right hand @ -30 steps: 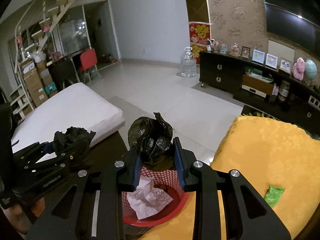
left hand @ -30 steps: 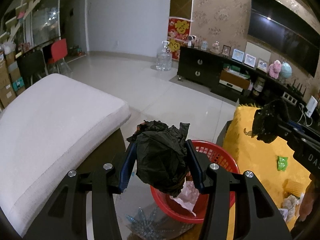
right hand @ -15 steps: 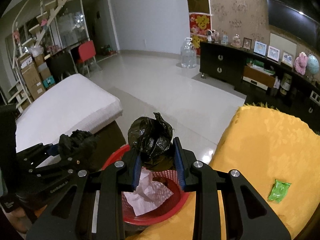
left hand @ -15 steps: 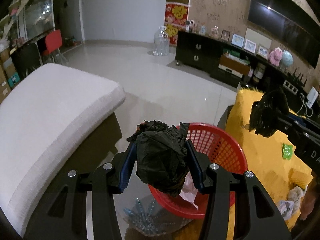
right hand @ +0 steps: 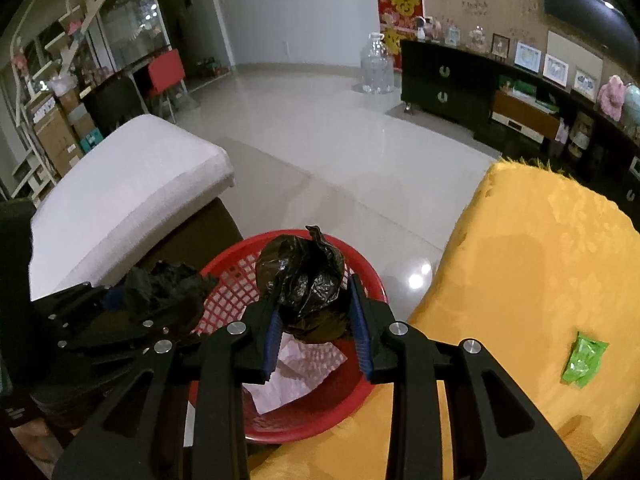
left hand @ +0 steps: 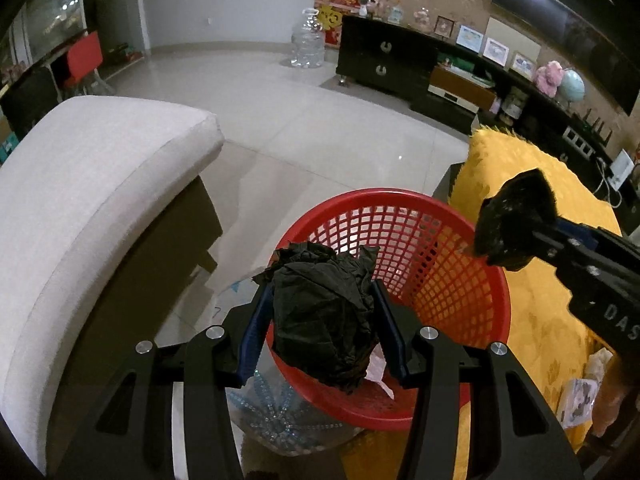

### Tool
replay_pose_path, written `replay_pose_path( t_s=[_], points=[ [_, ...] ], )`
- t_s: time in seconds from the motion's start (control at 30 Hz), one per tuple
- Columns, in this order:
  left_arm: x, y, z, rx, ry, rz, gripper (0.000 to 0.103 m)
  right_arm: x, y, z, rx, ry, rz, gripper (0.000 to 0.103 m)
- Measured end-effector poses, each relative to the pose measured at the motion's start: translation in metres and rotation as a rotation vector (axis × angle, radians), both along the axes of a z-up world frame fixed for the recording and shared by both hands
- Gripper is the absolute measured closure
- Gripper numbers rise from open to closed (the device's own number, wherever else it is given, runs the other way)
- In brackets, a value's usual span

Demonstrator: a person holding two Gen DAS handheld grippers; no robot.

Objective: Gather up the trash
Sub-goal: 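Open both tools to drop the black bags into the wastebasket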

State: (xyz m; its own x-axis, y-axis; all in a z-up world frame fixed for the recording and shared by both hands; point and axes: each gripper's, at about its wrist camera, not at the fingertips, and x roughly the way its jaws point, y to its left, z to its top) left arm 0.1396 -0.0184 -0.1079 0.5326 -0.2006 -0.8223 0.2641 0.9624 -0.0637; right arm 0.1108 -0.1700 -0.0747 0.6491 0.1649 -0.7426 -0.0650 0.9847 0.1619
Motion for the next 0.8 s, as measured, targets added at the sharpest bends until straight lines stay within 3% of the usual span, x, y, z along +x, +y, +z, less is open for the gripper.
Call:
replay_pose_path(
  t_s=[0.07, 0.13, 0.23, 0.5, 0.8],
  points=[
    [0.001, -0.002, 0.001, -0.002, -0.002, -0.004, 0.054, 0.001, -0.002, -0.001, 0.008, 0.008, -0.002, 0.057],
    [0.001, -0.001, 0.001, -0.005, 0.0, -0.005, 0.054, 0.0, -0.003, -0.001, 0.014, 0.001, -0.015, 0.051],
    [0.0, 0.001, 0.001, -0.014, -0.003, -0.003, 0.051, 0.0, -0.005, 0.0, 0.01, -0.002, -0.016, 0.05],
    [-0.006, -0.004, 0.013, -0.033, -0.049, -0.036, 0.03, -0.004, -0.015, 0.012, 0.02, -0.025, -0.042, 0.049],
    [-0.013, -0.003, 0.035, -0.062, -0.119, -0.023, 0.018, -0.02, -0.033, 0.03, 0.002, -0.081, -0.099, 0.043]
  ],
)
